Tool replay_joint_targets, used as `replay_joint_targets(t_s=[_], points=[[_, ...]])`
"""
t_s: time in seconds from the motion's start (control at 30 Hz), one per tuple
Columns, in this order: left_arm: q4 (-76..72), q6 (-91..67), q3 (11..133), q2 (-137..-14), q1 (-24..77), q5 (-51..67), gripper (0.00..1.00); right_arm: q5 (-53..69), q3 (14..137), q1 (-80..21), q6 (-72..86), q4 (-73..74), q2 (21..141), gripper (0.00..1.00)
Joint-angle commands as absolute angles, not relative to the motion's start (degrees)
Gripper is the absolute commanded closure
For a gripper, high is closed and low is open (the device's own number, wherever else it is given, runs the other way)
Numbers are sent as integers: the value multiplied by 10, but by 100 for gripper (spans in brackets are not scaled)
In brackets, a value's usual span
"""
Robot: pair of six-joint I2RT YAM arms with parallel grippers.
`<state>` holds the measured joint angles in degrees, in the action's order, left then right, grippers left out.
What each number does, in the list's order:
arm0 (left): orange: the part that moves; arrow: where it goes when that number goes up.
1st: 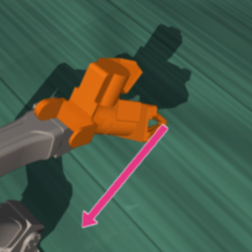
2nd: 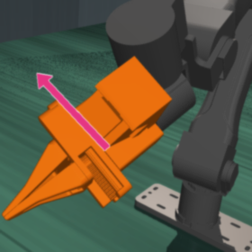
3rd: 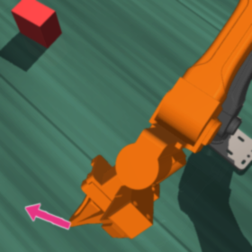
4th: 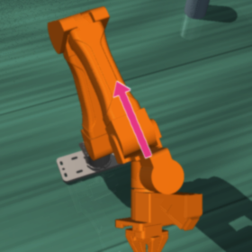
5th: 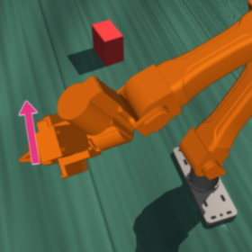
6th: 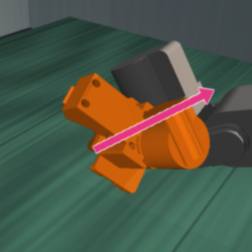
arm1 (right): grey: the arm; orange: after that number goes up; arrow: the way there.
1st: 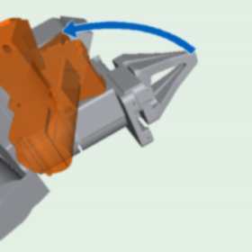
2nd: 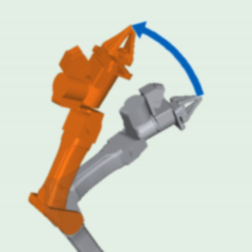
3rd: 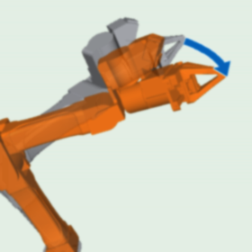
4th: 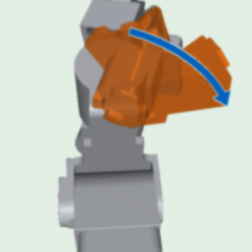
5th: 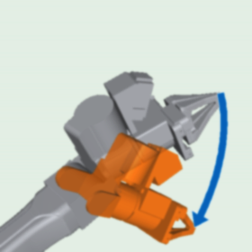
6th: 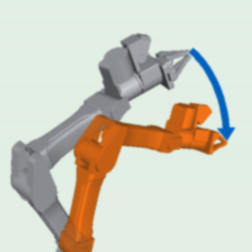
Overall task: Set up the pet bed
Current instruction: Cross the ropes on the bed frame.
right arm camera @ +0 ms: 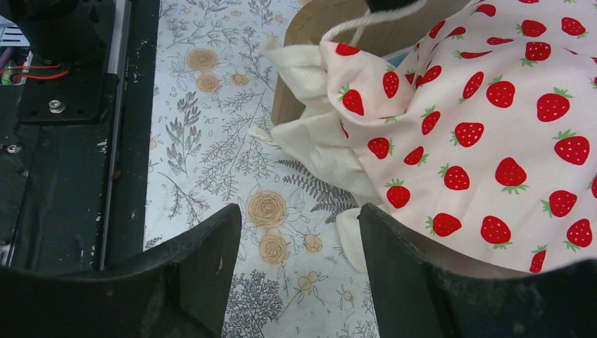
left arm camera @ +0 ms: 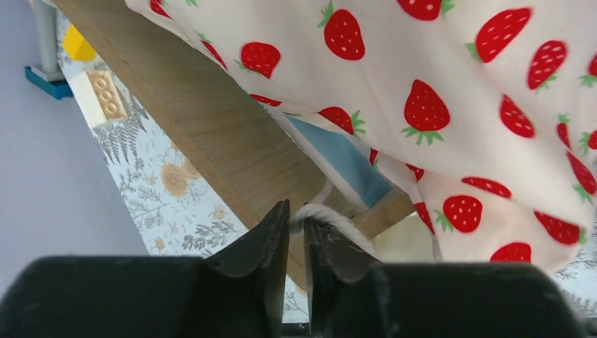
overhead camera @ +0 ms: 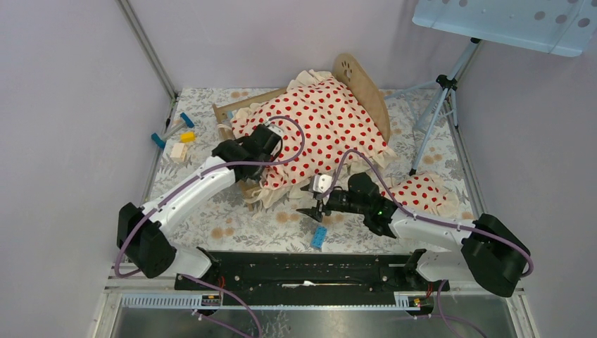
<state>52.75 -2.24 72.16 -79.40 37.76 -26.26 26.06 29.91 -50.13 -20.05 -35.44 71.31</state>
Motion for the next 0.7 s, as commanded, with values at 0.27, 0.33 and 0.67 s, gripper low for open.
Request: replay_joint_targets(t_s=[0.27,0.33,0.67], points=[[533,-92,699,-829,375,-326,55,265,262,-498,-132,-373,632,30],[537,-95,694,-824,375,-331,51,260,256,-498,-105,-375,623,29],[558,-137,708,-785,372,-316,49,167,230,-522,10,-407,607,19]])
